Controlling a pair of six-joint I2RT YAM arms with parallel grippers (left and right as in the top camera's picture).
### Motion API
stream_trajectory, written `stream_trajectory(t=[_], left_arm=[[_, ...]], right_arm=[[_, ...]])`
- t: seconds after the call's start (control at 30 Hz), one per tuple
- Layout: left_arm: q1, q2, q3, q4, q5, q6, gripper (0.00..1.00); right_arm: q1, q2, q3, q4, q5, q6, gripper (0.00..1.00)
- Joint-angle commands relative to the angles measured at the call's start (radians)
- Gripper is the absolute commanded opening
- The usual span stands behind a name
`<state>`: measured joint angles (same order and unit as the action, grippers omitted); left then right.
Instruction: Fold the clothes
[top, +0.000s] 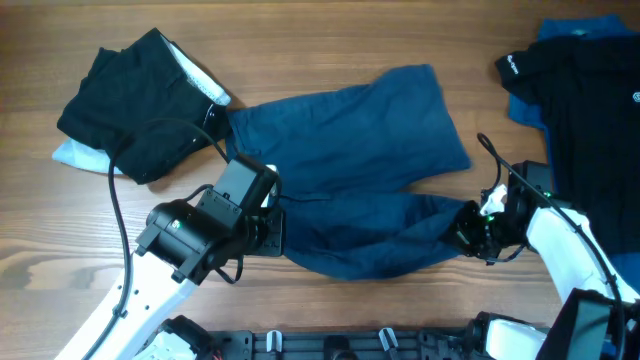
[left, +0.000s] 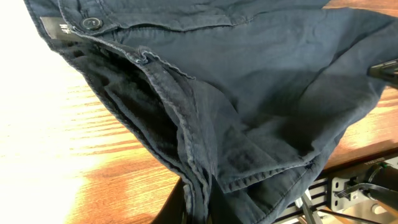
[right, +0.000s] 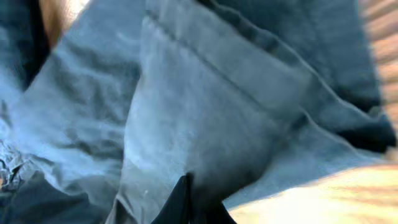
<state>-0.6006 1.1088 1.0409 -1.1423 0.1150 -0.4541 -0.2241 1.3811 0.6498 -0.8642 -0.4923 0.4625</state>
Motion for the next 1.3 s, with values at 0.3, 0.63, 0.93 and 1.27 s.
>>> stream_trajectory(t=[0.3,0.63,0.93,1.27], left_arm=[[-0.032,-0.036,0.01,-0.095,0.093,-0.076,0.04],[-0.032,-0.035,0.01,-0.024,0.029,-0.078,0.04],[-0.031,-0.035,0.01,-0.016,0.014,-0.078,0.05],[-0.032,-0.035,0.01,-0.02,0.016,-0.078,0.04]], right_arm=[[-0.057,-0.075,0.711,-0.291,0.184,-0.053,0.04],[-0.055,0.119,0.322,-0.363,0.015,-0.276,0.69],[-0.054,0.119,-0.027,0.15,-0.14,-0.063,0.52],[-0.135,0.038,0.273,-0.082,-0.008,-0.14,0.04]])
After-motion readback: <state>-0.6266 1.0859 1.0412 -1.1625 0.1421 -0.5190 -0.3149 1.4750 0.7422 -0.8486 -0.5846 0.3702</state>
